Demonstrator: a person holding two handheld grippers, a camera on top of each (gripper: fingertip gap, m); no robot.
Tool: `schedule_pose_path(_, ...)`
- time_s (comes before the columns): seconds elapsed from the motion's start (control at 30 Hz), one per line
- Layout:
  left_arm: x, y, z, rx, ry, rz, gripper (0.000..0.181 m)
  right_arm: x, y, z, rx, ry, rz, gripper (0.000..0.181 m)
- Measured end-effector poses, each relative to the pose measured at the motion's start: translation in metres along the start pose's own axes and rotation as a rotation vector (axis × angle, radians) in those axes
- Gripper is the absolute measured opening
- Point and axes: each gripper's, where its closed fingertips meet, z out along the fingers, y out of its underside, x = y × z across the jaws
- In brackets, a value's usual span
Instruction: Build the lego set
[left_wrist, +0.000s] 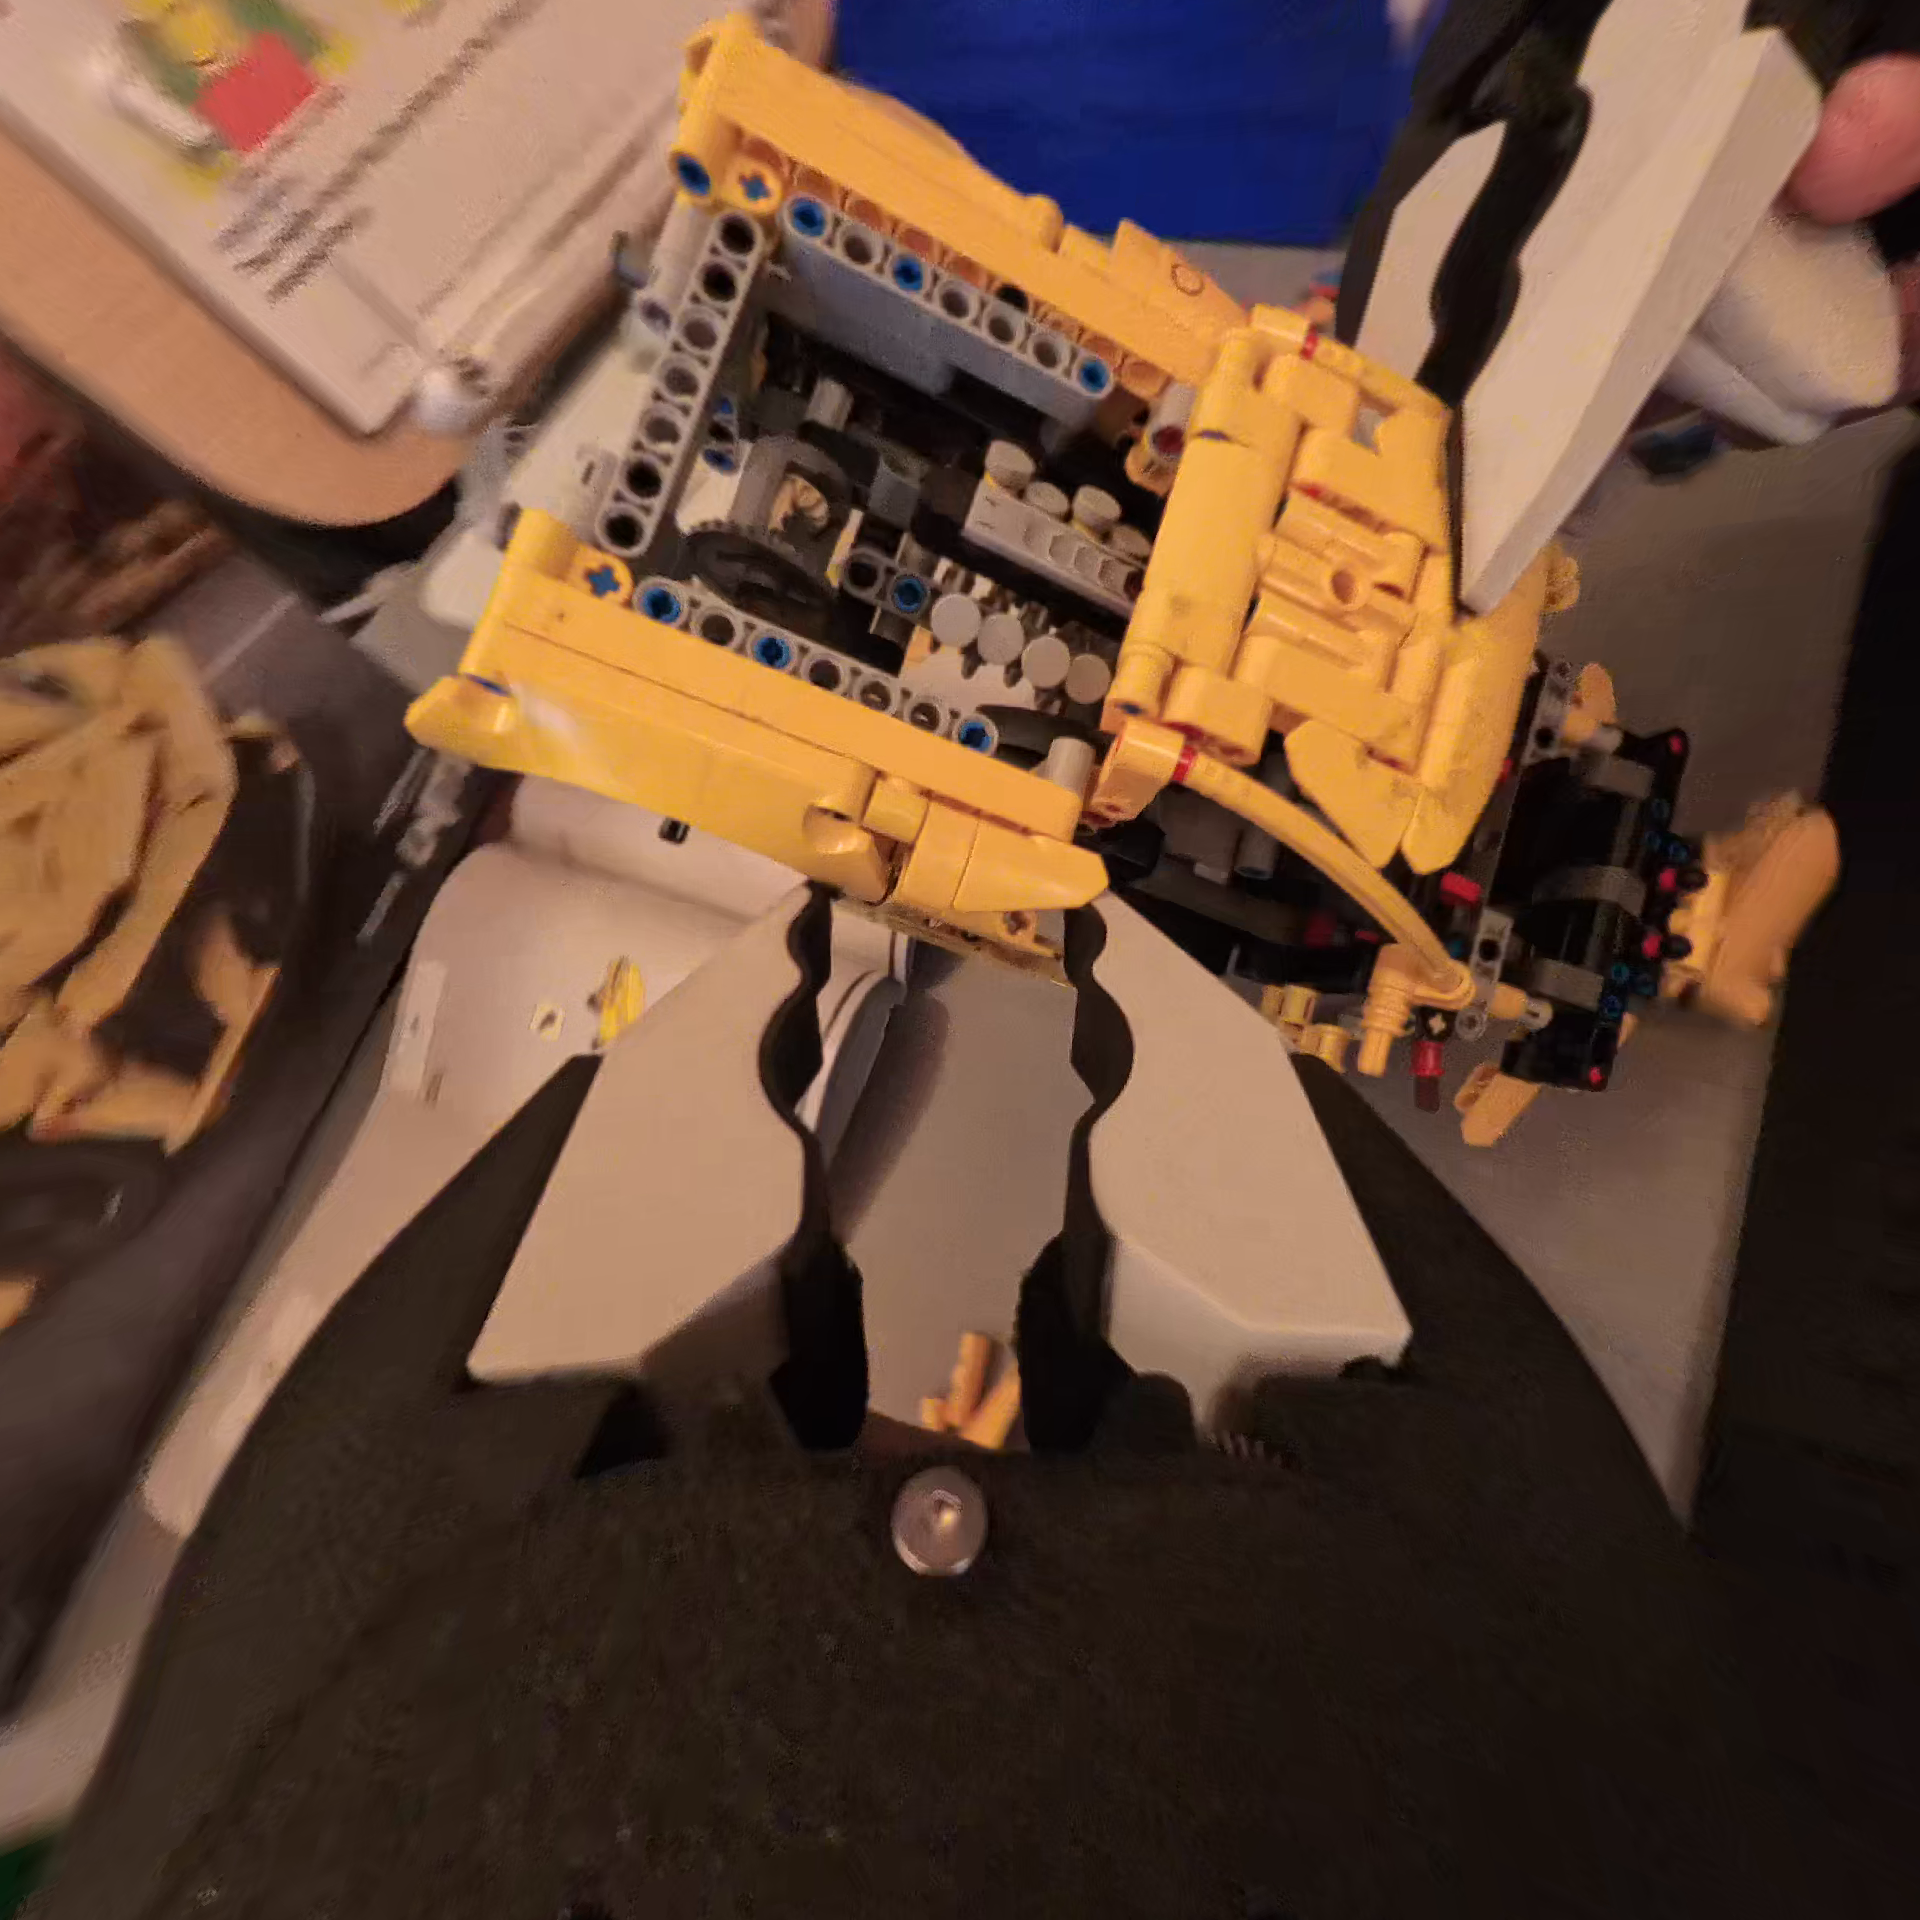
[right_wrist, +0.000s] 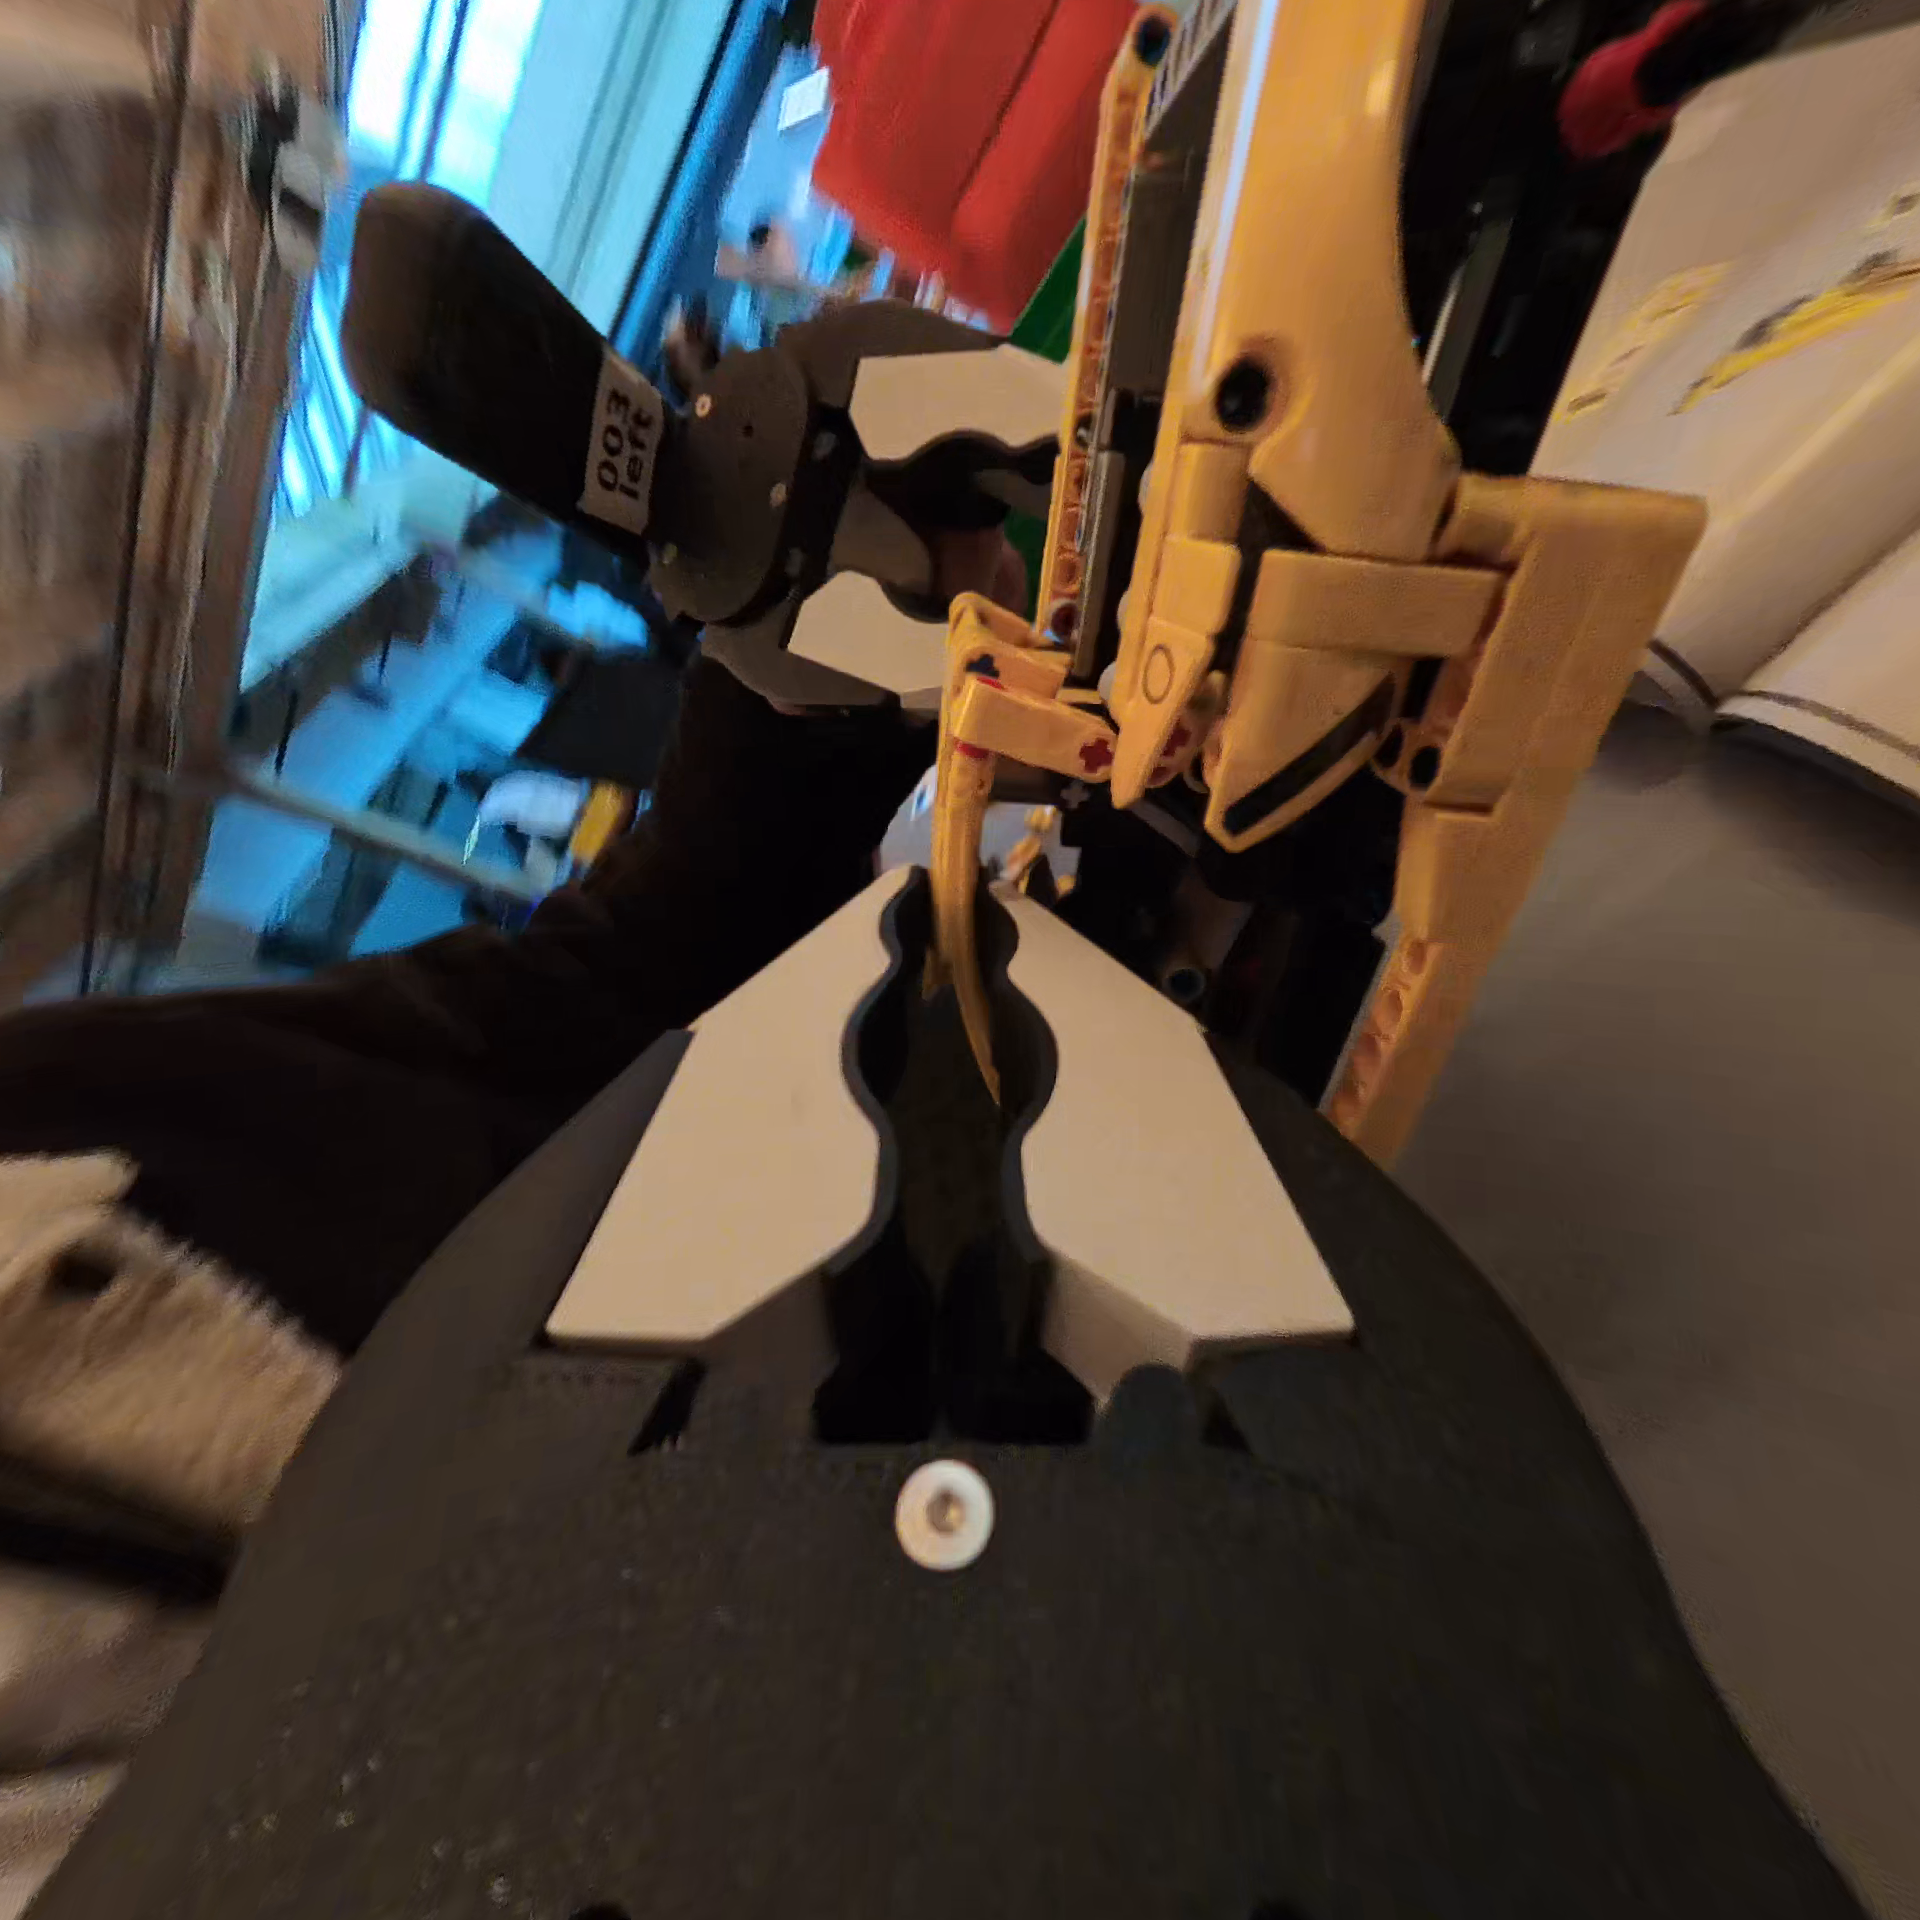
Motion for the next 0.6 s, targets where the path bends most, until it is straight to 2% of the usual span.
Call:
schedule_pose_path(0.1, 0.002, 0.000, 0.017, -0.002, 0.222, 0.079, 0.044, 0.004, 0.008, 0.007, 0.241, 0.000, 0.131, 0.006)
schedule_pose_path(0.23, 0.011, 0.006, 0.044, -0.048, 0.420, 0.169, 0.040, 0.018, 0.017, 0.006, 0.480, 0.063, 0.239, 0.007)
schedule_pose_path(0.5, 0.046, 0.020, 0.103, -0.149, 0.748, 0.223, 0.029, 0.050, 0.034, -0.003, 0.807, 0.137, 0.507, 0.007)
schedule_pose_path(0.6, 0.057, 0.023, 0.123, -0.189, 0.791, 0.274, 0.027, 0.061, 0.036, -0.008, 0.868, 0.174, 0.528, 0.008)
